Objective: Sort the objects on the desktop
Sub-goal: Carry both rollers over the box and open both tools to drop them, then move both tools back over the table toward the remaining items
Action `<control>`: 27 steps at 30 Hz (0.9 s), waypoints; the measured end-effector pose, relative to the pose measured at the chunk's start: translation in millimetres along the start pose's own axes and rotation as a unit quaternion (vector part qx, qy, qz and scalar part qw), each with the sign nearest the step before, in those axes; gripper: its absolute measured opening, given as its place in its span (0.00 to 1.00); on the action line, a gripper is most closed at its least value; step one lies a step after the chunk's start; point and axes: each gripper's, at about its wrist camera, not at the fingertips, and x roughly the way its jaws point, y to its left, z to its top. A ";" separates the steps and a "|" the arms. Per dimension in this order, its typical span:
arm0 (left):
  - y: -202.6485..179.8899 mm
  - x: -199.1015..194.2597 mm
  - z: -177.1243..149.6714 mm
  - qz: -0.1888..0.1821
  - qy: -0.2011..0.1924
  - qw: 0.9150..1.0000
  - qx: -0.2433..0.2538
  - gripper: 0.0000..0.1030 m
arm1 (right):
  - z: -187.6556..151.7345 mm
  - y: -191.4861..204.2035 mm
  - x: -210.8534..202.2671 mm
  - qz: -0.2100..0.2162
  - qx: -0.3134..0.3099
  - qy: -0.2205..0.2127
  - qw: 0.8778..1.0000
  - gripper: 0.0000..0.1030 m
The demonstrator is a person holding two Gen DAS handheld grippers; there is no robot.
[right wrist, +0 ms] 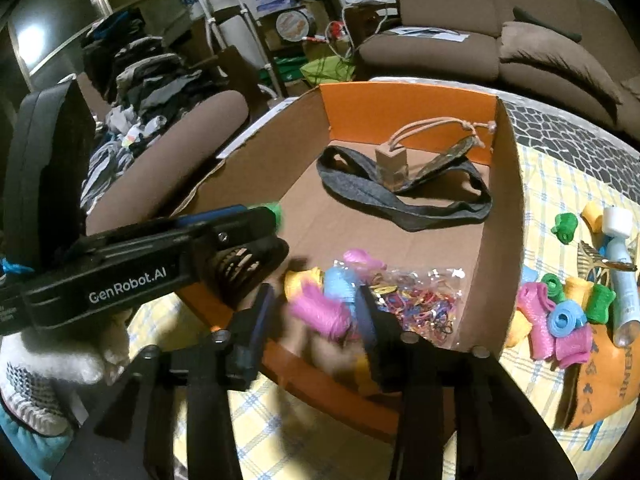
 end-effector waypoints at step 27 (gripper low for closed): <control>-33.1 -14.7 7.7 0.004 -0.051 0.998 0.023 1.00 | 1.6 -46.4 -56.1 -0.087 0.039 -0.085 0.992 0.99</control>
